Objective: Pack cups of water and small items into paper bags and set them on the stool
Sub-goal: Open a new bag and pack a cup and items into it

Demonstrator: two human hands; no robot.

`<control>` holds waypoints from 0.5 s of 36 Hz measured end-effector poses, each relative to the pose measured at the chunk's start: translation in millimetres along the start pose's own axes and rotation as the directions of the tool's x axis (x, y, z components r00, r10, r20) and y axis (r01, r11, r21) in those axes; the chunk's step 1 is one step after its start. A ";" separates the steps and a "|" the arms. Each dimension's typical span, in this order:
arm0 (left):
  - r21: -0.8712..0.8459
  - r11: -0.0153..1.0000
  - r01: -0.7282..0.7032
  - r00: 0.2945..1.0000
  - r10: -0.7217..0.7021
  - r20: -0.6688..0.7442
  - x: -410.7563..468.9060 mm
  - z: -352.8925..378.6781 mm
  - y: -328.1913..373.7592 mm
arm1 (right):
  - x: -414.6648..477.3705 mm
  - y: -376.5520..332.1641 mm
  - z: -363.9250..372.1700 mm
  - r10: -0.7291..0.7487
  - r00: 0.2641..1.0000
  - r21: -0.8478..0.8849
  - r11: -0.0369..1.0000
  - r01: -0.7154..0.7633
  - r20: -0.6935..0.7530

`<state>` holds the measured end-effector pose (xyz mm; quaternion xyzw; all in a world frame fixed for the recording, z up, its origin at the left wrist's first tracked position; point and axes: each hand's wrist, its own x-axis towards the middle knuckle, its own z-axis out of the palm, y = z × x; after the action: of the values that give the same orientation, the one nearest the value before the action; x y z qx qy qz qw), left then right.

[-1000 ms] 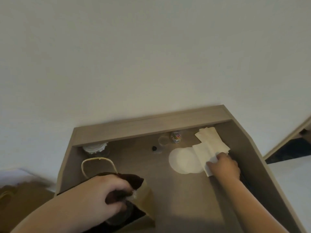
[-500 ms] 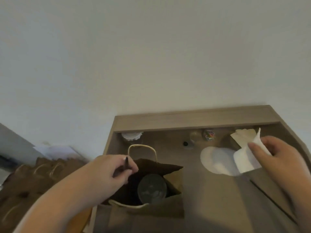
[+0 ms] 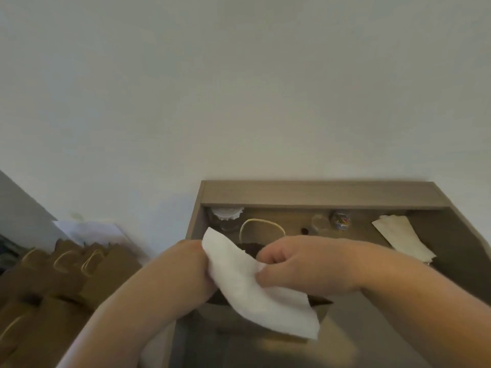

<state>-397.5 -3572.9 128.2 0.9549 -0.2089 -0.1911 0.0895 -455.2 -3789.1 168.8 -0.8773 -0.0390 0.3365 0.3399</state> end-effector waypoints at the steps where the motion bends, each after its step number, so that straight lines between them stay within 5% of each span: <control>1: -0.011 1.000 -0.023 1.000 0.023 0.005 1.4 -0.1 -1.8 | 5.2 0.8 -0.3 0.055 0.998 0.006 0.998 -0.055 -0.014; 5: -0.062 0.984 -0.170 0.985 0.169 -0.015 -2.2 2.0 -9.5 | 16.0 -0.8 -7.4 0.214 0.974 -0.013 0.976 -0.216 -0.073; 11: -0.061 0.963 -0.261 0.961 0.254 -0.106 1.0 7.9 -20.7 | 22.5 -7.5 -6.9 0.380 0.918 -0.426 0.816 -0.390 -0.114; 14: -0.091 0.953 -0.290 0.951 0.277 -0.134 2.3 9.1 -22.2 | 34.1 -14.3 4.8 0.500 0.862 -0.484 0.735 -0.475 -0.088; 18: -0.106 0.940 -0.324 0.941 0.308 -0.140 4.3 11.9 -26.1 | 55.3 -25.2 18.8 0.532 0.847 -0.464 0.751 -0.470 0.003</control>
<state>-389.2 -3552.5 109.4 0.9110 -0.3412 -0.1288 0.1926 -420.1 -3742.7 143.1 -0.8843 0.0988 0.4557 0.0232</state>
